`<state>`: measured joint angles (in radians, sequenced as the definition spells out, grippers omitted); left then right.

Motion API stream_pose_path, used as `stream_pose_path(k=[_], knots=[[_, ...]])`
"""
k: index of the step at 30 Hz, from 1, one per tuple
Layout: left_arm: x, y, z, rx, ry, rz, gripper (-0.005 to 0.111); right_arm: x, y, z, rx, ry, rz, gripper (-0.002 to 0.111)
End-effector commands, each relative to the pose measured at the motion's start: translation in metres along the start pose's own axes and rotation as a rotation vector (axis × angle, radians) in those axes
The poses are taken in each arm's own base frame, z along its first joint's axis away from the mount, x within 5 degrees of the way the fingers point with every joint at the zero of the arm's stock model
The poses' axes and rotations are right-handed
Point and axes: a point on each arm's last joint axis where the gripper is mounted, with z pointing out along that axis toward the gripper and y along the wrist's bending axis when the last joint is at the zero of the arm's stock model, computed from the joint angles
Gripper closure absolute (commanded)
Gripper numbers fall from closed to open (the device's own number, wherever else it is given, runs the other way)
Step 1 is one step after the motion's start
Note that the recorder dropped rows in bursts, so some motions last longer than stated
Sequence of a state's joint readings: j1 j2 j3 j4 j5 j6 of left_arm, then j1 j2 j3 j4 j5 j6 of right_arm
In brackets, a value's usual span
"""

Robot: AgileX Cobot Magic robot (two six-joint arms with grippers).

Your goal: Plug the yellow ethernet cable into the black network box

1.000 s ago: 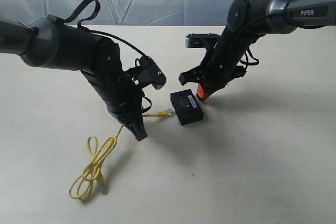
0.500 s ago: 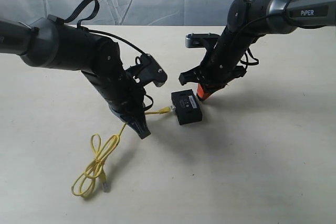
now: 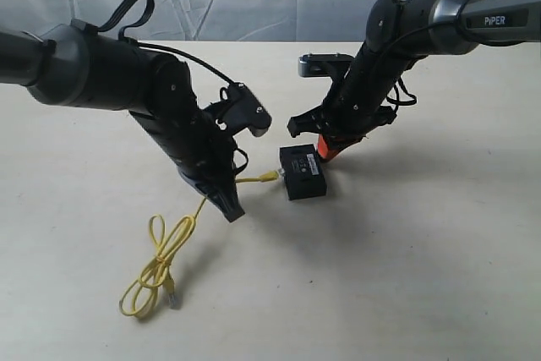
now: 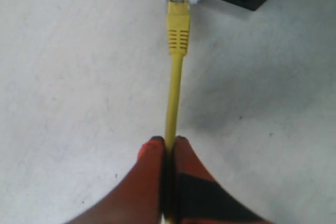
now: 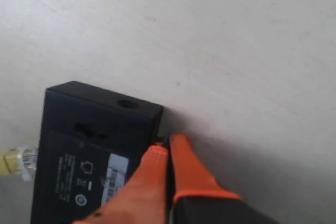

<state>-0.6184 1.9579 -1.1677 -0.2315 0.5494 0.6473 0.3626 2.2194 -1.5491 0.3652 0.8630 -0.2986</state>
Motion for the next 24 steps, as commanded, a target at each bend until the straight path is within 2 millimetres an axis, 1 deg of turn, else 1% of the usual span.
stream_pose_path(k=[1,19,21,24], knots=[[-0.003,-0.004,-0.004,0.036,-0.027,0.018,0.107,-0.002,0.000,-0.005,0.001,-0.018,-0.005,0.109],[-0.010,0.001,-0.004,-0.016,-0.101,0.008,0.107,0.000,0.004,-0.005,-0.037,0.008,0.029,0.109],[-0.010,0.000,-0.001,-0.011,-0.104,0.022,0.107,0.000,0.005,-0.005,-0.046,0.005,0.036,0.109],[-0.008,0.000,0.010,0.002,-0.095,0.011,0.107,0.001,0.005,-0.005,-0.047,0.010,0.036,0.109]])
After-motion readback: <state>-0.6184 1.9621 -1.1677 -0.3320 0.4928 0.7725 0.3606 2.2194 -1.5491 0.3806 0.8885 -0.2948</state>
